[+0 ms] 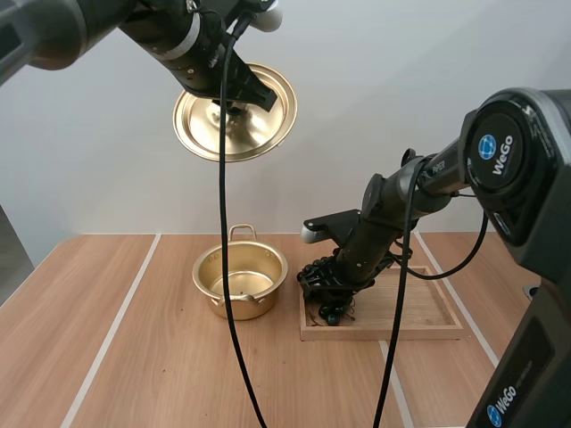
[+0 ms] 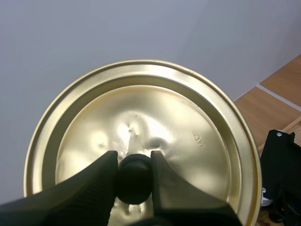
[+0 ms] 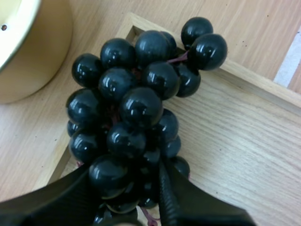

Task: Open the pot, put the grape inside, and close it

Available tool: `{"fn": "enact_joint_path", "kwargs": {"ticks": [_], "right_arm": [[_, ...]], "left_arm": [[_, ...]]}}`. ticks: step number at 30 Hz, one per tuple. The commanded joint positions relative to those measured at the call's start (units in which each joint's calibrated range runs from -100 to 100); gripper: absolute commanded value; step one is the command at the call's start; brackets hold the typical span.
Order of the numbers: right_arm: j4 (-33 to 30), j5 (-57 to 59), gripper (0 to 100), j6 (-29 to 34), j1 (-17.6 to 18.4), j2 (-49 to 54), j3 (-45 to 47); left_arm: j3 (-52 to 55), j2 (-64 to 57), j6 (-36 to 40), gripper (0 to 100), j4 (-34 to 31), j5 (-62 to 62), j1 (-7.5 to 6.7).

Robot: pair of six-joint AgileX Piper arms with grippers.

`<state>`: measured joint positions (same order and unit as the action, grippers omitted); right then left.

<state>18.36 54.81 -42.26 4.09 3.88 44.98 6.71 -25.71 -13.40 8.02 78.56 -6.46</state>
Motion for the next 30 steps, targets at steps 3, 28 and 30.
{"fn": "enact_joint_path", "kwargs": {"ticks": [3, 28, 30], "right_arm": [[-1.1, 1.0, 0, -0.6, 0.0, -0.7, 0.6], [-1.5, 14.4, 0, 0.5, 0.0, 15.4, -7.3], [-1.5, 15.2, 0, 0.6, 0.0, 16.5, -8.5]], "left_arm": [[-0.7, -0.5, 0.3, 0, 1.2, -1.1, -0.29], [-11.4, -5.2, 0.3, 0, 1.2, -1.4, -0.29], [-12.4, -6.0, 0.3, 0, 1.2, -1.4, -0.29]]}}
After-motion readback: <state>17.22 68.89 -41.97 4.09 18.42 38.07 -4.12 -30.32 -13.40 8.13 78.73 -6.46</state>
